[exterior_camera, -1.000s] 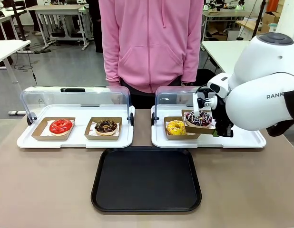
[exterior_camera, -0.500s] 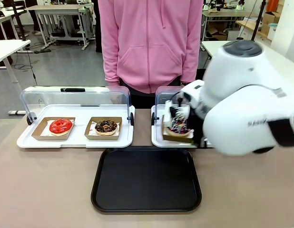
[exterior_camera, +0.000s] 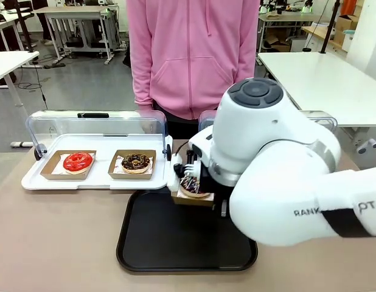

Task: Move the fourth donut from the left to the tray.
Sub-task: Pick up the Paper togo box containing the Donut indicated by the person and place it on the Handle tray.

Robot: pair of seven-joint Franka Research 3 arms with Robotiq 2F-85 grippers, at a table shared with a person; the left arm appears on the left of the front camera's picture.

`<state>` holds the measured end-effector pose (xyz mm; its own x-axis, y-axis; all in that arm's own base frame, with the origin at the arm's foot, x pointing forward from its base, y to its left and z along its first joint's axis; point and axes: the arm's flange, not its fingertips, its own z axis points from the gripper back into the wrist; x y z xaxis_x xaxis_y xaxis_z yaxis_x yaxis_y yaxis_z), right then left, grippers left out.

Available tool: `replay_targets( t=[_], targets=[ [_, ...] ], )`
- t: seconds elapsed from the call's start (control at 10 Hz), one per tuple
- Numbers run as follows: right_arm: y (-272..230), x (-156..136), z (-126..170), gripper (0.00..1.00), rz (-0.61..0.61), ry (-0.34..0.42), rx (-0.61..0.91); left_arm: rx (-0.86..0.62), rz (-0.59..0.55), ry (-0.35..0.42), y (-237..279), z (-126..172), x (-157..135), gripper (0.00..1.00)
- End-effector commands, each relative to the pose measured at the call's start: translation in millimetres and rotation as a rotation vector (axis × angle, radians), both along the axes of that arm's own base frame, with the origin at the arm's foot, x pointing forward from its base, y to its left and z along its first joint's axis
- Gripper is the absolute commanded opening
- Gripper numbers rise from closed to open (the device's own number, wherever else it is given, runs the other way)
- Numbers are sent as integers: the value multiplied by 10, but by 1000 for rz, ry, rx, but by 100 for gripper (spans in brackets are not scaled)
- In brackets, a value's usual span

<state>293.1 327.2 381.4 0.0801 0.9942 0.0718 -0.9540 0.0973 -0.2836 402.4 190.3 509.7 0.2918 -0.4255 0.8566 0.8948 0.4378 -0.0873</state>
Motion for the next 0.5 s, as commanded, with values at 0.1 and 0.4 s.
replay_targets(
  t=[0.1, 0.4],
  targets=[
    [304, -118, -193, 2, 36, -28, -2, -15, -4, -8, -13, 26, 3, 100],
    [383, -209, -370, 2, 53, -15, -5, -15, -4, -8, -13, 26, 3, 100]
  ],
)
